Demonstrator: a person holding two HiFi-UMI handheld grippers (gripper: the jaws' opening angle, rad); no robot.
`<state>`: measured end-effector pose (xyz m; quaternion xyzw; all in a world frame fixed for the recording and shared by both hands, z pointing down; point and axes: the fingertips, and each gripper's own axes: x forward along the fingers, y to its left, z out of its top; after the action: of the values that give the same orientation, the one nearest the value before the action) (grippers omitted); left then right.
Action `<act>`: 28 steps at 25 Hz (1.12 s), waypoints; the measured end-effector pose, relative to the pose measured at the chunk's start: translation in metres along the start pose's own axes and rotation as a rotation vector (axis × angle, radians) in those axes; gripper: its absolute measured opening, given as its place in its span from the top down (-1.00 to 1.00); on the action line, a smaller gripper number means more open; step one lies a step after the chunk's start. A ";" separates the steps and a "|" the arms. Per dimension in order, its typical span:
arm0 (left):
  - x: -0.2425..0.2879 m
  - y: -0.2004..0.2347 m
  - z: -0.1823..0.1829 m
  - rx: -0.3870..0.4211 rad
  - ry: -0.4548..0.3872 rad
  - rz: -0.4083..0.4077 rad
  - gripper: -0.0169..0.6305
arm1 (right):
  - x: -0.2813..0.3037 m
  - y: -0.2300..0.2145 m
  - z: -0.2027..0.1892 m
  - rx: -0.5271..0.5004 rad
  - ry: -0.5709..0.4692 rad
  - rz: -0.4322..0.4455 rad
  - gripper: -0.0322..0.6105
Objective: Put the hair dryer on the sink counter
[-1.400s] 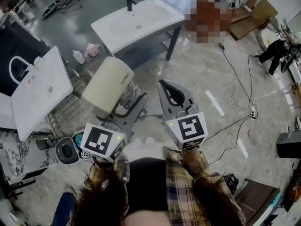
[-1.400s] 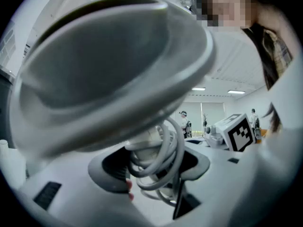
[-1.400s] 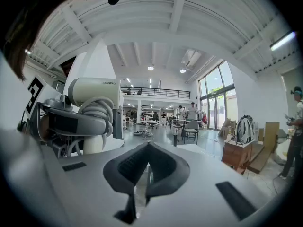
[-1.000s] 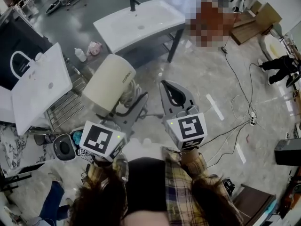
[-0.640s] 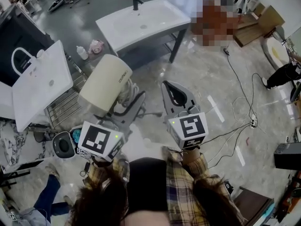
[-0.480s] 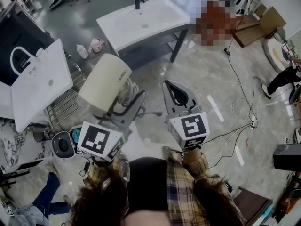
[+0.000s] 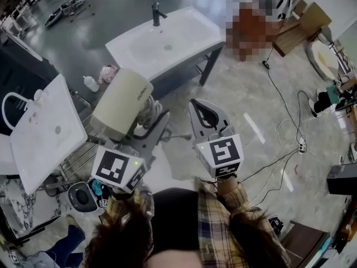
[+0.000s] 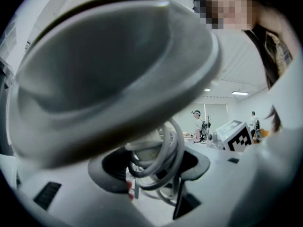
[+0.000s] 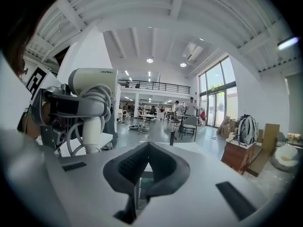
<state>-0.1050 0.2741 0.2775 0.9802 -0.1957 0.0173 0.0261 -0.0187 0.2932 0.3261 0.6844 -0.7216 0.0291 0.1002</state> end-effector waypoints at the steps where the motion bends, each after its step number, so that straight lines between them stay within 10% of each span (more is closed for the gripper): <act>1: 0.008 0.012 0.001 -0.005 0.004 -0.007 0.11 | 0.013 -0.004 0.002 0.000 0.002 -0.008 0.85; 28: 0.085 0.199 -0.013 -0.055 0.077 0.024 0.11 | 0.196 -0.024 -0.008 0.038 0.146 -0.018 0.85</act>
<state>-0.1038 0.0589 0.3029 0.9753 -0.2065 0.0499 0.0602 -0.0026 0.1006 0.3683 0.6885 -0.7056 0.0919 0.1399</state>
